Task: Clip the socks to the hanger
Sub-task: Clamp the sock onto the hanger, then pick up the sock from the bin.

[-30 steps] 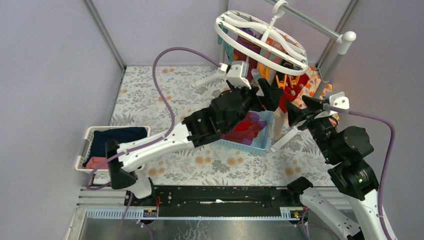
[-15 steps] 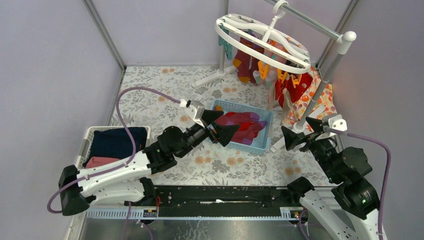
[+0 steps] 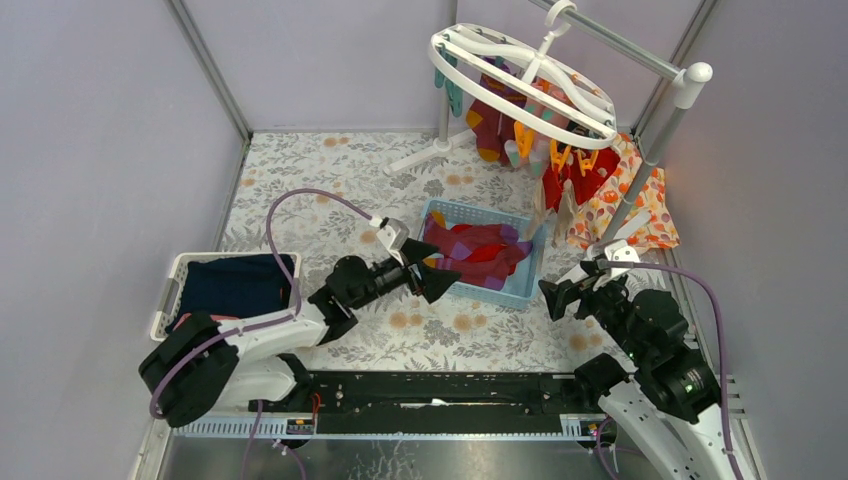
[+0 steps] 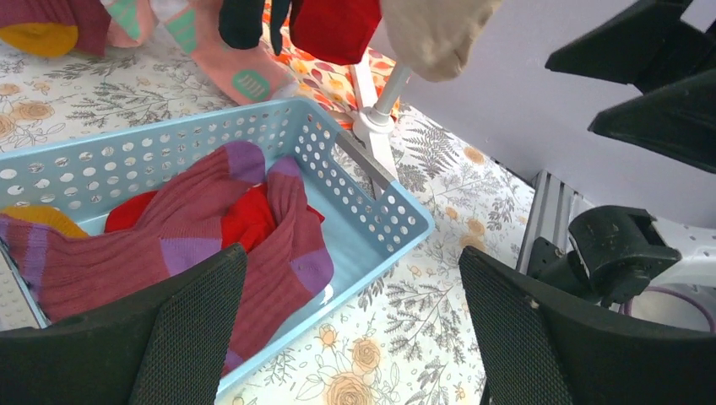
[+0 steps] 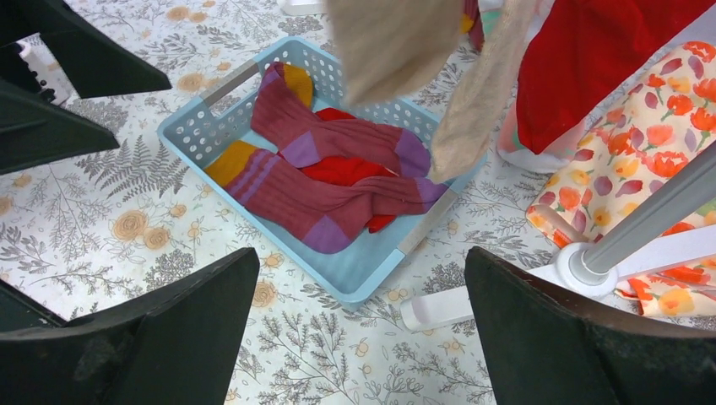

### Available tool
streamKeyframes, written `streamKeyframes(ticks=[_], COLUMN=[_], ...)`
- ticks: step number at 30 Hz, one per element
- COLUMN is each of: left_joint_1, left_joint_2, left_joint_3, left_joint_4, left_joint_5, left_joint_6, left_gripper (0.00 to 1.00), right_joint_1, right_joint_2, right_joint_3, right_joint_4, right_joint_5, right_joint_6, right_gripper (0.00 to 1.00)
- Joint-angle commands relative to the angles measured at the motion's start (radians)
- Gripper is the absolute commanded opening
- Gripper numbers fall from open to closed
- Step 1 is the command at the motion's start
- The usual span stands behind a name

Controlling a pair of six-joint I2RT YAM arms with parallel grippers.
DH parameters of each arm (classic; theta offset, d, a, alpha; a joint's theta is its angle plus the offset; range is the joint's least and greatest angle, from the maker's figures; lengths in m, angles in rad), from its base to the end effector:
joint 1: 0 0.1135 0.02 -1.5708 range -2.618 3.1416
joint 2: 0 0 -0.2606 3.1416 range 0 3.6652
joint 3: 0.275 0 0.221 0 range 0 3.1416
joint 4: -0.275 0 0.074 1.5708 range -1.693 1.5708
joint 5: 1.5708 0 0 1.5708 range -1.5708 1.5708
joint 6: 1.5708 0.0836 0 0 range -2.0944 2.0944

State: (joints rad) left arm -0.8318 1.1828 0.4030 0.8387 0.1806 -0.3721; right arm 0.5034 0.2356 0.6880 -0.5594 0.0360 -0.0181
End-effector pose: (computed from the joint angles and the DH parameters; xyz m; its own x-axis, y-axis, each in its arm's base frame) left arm 0.1713 -0.2103 0.2570 -0.2713 -0.2332 -0.9338 0.8043 0.4780 -0.3531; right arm 0.0788 0.0400 0.3045 -0.0854 -0.0677 -0.9940 -0.4524 0.8916 -0.0218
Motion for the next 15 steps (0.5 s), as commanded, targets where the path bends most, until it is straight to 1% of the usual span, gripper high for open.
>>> streamKeyframes(ticks=[1,3,6,8,11,13,15], left_joint_1=[0.070,0.103,0.160,0.199,0.236,0.240,0.236], left_joint_2=[0.074,0.129,0.202,0.239,0.307,0.374,0.447], left_joint_3=[0.001,0.028,0.089,0.145,0.239,0.313,0.413], left_joint_4=[0.195,0.194,0.180,0.136,0.072,0.037,-0.055], left_joint_5=[0.103,0.148,0.237,0.281,0.331,0.381,0.436], left_joint_6=[-0.119,-0.159,-0.184,-0.196,-0.189,-0.173,-0.148], left_gripper=[0.99,0.99,0.99,0.99,0.98,0.96,0.91], right_joint_1=[0.007,0.008,0.008,0.008,0.009,0.008,0.008], right_joint_2=[0.012,0.032,0.032,0.058,0.108,0.124,0.113], right_joint_3=[0.006,0.002,-0.038,-0.055,-0.065,-0.072,-0.077], right_joint_4=[0.041,0.057,0.156,0.229,0.264,0.252,0.244], right_joint_5=[-0.026,-0.056,-0.158,-0.207,-0.278,-0.276,-0.223], right_joint_6=[0.005,0.002,-0.007,-0.007,0.033,0.046,0.041], right_gripper=[1.00,1.00,1.00,1.00,1.00,1.00,1.00])
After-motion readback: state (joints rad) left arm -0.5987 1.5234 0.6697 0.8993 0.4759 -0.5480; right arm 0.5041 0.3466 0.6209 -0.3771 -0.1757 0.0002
